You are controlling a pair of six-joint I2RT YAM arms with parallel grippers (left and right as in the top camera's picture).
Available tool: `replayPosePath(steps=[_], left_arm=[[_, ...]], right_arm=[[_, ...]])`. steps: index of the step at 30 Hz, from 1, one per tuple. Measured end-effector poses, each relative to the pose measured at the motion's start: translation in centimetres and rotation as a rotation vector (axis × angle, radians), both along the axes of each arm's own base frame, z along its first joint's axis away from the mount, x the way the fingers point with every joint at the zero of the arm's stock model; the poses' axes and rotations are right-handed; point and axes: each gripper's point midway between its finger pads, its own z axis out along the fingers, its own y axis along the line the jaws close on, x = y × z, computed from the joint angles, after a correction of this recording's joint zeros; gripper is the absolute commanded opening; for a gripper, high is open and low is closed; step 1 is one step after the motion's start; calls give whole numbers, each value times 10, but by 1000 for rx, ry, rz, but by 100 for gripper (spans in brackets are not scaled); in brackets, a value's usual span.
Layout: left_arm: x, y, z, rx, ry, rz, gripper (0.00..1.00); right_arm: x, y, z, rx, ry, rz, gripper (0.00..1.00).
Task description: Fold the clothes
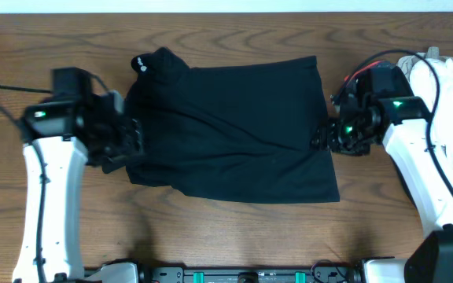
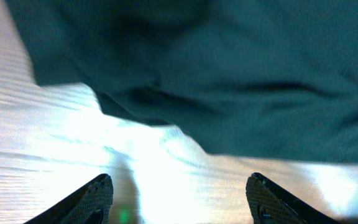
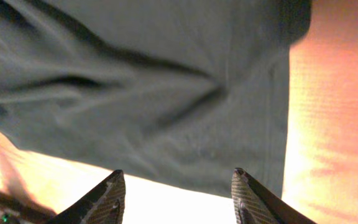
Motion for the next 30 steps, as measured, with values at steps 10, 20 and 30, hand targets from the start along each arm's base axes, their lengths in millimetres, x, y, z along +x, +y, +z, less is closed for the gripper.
replayPosePath(steps=[10,20,30], left_arm=[[-45,-45,-67,-18,190,-80,71],[-56,-45,-80,-18,242,-33,71],[-56,-45,-80,-18,242,-30,71]], right_arm=[[-63,13,-39,-2,244,4,55],[-97,12,-106,-22,324,-186,45],[-58,15,-111,13,179,-268,1]])
